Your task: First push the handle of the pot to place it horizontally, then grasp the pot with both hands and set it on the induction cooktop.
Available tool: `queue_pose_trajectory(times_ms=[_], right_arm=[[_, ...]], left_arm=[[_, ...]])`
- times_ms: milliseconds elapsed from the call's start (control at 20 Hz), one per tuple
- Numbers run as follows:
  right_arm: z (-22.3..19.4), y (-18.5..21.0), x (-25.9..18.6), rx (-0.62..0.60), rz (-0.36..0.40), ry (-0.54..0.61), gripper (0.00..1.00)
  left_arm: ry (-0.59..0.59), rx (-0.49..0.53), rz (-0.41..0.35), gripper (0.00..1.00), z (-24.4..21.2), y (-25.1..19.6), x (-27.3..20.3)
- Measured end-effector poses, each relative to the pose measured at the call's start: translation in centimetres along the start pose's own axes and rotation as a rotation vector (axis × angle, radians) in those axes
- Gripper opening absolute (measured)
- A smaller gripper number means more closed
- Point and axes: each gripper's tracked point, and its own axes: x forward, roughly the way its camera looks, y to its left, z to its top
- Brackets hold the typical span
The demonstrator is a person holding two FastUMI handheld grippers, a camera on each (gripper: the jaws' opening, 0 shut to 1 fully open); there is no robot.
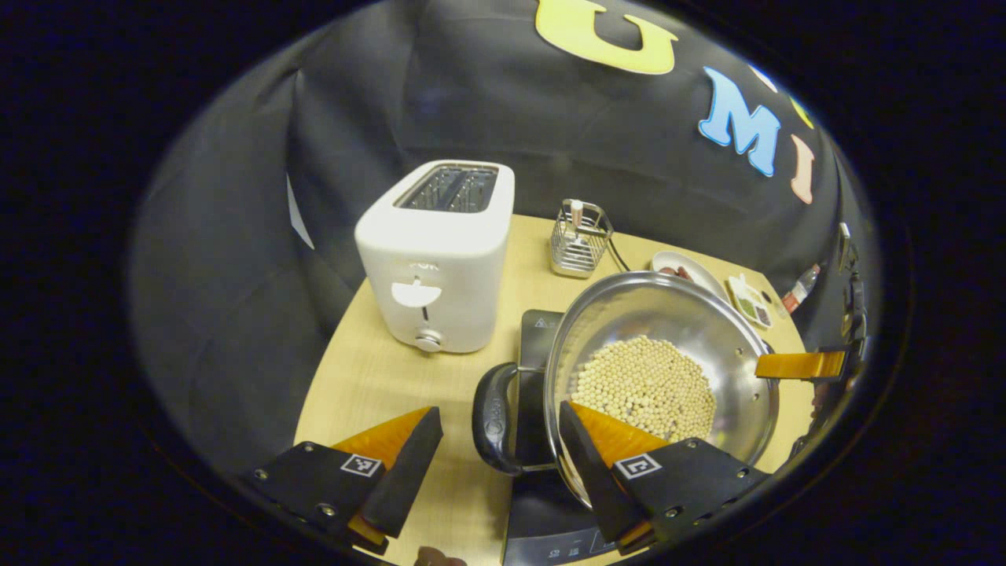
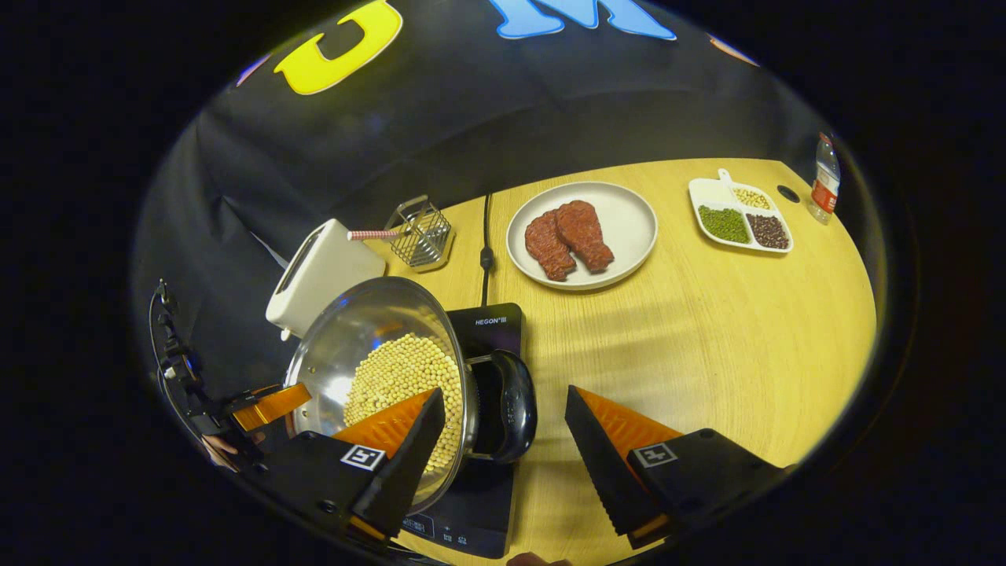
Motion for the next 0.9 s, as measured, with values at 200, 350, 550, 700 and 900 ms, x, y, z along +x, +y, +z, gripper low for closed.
queue_pose_trajectory(times_ms=[200,350,550,700,900], right_arm=[[0.2,-1.6,-4.9,-0.029,-0.013,-0.073,0.98],[0.3,-3.2,-8.3,-0.077,-0.030,-0.117,0.98],[0.6,-5.7,-12.8,-0.111,-0.049,-0.195,0.98],[1.9,-8.2,-16.5,-0.135,-0.071,-0.282,0.98],[3.5,-11.7,-22.1,-0.194,-0.103,-0.406,0.98]], left_arm=[[-0.070,-0.022,0.044,0.88,0.8,-0.6,-3.9],[-0.126,-0.028,0.071,0.88,1.5,-1.9,-7.3],[-0.233,-0.011,0.131,0.88,3.2,-4.4,-12.8],[-0.337,0.058,0.195,0.91,5.1,-7.2,-17.7],[-0.498,0.080,0.220,0.91,6.7,-14.3,-24.3]])
